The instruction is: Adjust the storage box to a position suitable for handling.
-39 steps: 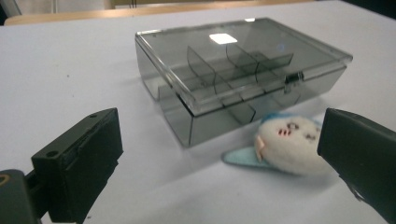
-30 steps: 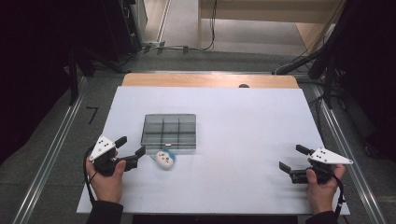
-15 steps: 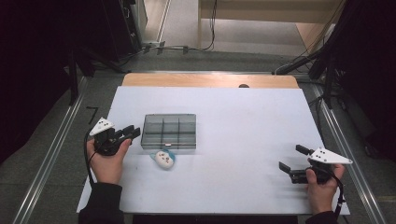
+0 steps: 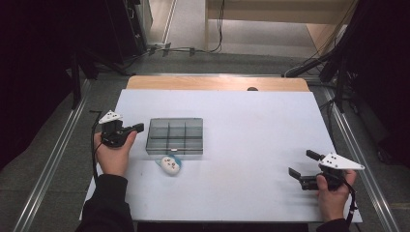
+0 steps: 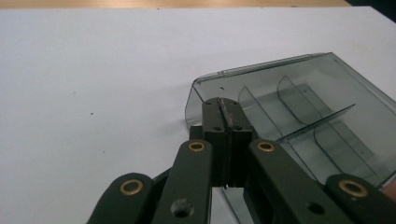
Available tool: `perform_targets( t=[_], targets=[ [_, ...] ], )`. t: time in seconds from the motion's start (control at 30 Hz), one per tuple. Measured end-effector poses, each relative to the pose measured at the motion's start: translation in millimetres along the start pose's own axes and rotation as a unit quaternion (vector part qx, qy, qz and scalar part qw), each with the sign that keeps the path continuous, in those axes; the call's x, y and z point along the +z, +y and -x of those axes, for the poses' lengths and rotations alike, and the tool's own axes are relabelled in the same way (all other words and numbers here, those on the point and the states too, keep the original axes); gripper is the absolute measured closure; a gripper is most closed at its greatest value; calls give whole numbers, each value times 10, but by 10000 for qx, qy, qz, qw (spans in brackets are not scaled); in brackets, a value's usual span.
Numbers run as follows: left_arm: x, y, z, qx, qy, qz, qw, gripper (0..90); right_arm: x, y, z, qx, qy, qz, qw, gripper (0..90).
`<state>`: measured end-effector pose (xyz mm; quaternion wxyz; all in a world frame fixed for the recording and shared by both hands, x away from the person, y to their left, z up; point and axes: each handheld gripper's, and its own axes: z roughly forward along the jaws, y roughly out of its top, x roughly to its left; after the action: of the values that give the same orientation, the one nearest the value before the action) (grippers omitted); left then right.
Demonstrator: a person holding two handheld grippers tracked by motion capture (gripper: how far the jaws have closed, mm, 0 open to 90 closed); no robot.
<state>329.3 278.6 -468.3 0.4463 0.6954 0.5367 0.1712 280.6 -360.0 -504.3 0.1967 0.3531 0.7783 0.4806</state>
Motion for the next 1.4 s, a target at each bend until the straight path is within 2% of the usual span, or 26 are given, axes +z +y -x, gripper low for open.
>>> perform_targets(
  t=[0.23,0.37,0.5,0.73,1.13,1.4],
  targets=[
    [154,4,-103,-192,9,-244,9995,895,1,0,-2,3,-10,-3,10000,0],
    [234,13,-160,-146,42,-289,9995,896,3,0,-2,0,-15,-2,10000,0],
    [328,-1,-221,-267,-26,-416,9988,897,3,0,-2,1,-18,-3,10000,0],
    [418,16,-186,-262,-173,-482,9983,897,4,0,-4,12,-28,-23,10000,0],
    [457,39,-181,-327,-185,-423,9984,898,8,2,-6,-3,-31,-46,10000,0],
    [559,60,-77,-283,-346,-373,9983,899,8,3,-7,0,-35,-53,10000,0]
  ],
)
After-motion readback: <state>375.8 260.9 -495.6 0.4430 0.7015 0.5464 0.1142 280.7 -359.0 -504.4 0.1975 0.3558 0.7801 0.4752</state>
